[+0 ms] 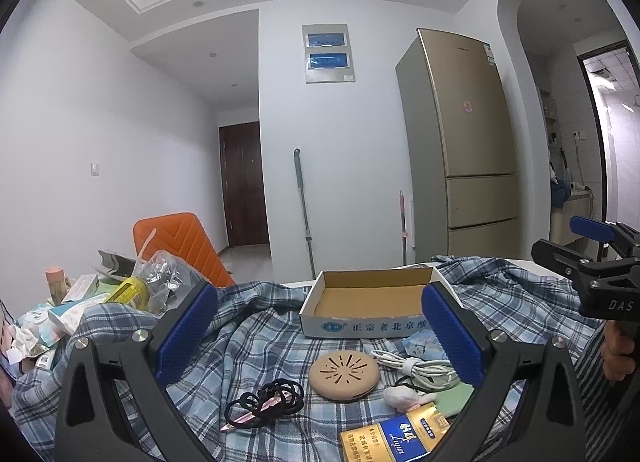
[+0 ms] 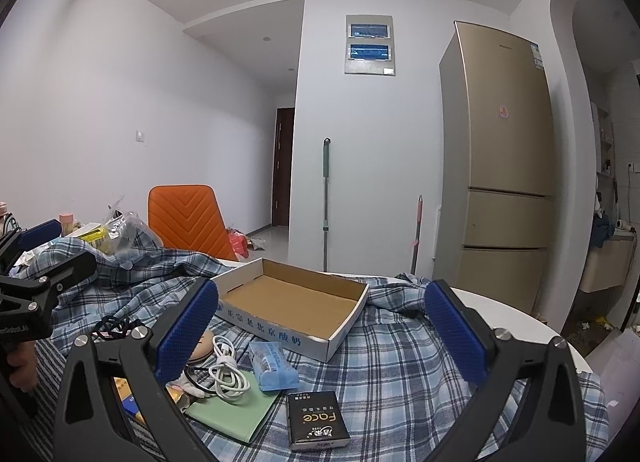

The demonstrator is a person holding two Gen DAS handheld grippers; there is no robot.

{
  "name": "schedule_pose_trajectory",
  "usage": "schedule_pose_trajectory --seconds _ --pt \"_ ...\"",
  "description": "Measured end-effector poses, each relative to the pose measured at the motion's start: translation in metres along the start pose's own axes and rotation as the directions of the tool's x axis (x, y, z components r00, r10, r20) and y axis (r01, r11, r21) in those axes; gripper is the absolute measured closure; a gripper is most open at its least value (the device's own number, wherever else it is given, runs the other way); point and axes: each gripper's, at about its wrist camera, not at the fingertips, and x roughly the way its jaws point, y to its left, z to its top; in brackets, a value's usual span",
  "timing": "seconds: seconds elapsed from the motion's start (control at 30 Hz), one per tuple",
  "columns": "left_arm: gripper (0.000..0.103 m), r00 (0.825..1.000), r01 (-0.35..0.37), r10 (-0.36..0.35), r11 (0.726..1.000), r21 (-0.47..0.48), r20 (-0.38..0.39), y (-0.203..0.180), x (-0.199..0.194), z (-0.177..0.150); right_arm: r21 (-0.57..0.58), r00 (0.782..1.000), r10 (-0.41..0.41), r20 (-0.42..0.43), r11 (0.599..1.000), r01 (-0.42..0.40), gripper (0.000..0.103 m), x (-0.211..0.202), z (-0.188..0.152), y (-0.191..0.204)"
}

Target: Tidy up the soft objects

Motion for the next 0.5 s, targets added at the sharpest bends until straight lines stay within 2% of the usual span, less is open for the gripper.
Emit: schedule_pose_trajectory --seconds 0.5 --pt "0.0 1.0 -0.019 0.019 1.0 -0.003 -0.015 0.0006 -0.0004 -0.0021 0.008 1.0 -0.004 -0.011 1.0 0.004 0.0 0.0018 -0.0002 -0.0005"
